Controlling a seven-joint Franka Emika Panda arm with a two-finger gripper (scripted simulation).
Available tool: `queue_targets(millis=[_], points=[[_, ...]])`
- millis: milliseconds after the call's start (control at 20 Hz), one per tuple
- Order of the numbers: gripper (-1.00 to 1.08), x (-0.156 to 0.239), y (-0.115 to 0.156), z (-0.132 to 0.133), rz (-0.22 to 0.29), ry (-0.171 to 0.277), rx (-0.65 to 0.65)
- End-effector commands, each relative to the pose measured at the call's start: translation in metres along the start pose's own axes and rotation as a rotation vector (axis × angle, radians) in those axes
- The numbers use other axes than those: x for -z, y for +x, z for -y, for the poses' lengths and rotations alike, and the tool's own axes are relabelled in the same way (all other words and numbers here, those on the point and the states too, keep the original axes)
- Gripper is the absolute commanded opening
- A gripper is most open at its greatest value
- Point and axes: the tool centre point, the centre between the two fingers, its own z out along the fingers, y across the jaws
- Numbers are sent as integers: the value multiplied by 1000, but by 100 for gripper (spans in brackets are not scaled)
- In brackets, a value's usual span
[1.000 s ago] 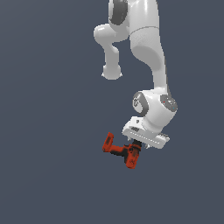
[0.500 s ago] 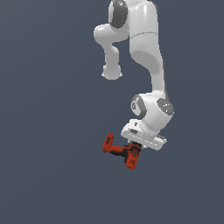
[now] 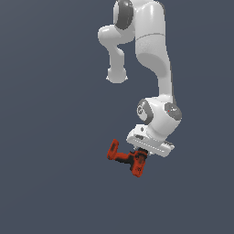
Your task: Pick up the object and move it to a goal position.
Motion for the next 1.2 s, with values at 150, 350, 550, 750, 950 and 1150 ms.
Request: queue_targets(millis=[150,350,550,750,950,1150], points=[[-100,10,-9,20,-1,2,2],[-100,26,-22,50,-2,2,3],[-100,45,-36,84,-2,3,3],[-100,58,-46,110,-2,3,3],[-100,64,-50,123,-2,3,4],[-100,65,-51,126,-2,3,4]])
